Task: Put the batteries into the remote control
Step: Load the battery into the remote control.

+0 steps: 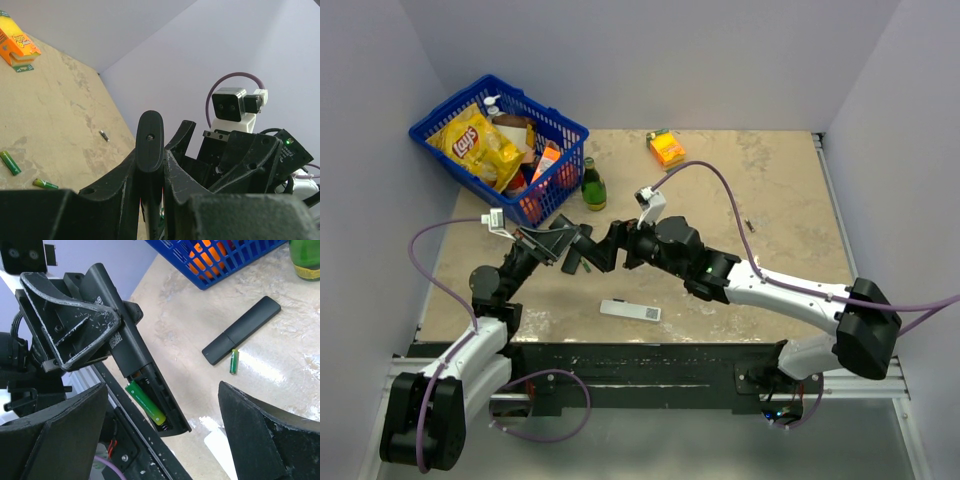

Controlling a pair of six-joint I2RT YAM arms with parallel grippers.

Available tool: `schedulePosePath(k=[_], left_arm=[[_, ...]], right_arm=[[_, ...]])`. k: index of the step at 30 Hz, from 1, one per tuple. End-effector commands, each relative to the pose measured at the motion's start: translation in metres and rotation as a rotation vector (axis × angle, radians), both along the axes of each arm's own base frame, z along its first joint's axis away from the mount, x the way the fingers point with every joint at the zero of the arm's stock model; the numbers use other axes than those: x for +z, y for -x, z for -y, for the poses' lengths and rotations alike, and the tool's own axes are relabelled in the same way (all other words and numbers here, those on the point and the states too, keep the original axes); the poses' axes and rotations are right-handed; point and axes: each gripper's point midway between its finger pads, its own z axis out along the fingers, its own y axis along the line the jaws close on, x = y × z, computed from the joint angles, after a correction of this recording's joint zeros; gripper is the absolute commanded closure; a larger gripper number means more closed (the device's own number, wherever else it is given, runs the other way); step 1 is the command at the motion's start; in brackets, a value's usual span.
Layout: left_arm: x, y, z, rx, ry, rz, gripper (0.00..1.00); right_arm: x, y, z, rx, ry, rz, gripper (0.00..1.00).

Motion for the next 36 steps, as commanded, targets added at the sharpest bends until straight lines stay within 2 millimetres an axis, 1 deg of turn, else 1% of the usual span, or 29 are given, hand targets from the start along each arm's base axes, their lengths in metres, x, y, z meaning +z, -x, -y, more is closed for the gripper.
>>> schedulePosePath(k=[1,9,19,25,36], left_arm=[[0.027,0.007,-0.001,0.001,0.009,0.114,1.0],[0.029,0.007,-0.001,0.001,0.01,0.118,1.0],[0.031,0.009,-0.001,-0.001,0.01,0.126,1.0],[0.034,0.01,-0.001,0.001,0.014,0.134,1.0],[0.04,0.012,-0.004,0.018,0.027,0.149,1.0]], right_arm=[[0.013,-0.008,-0.002,-0.04,-0.061,0.01,0.07],[0.004,-0.01,-0.004,-0.047,-0.048,-0.009,0.09],[0.0,-0.009,-0.004,-0.049,-0.047,-0.02,0.09],[-0.009,-0.008,-0.002,-0.054,-0.044,-0.039,0.1],[-0.013,-0.008,0.008,-0.09,-0.062,-0.052,0.12]])
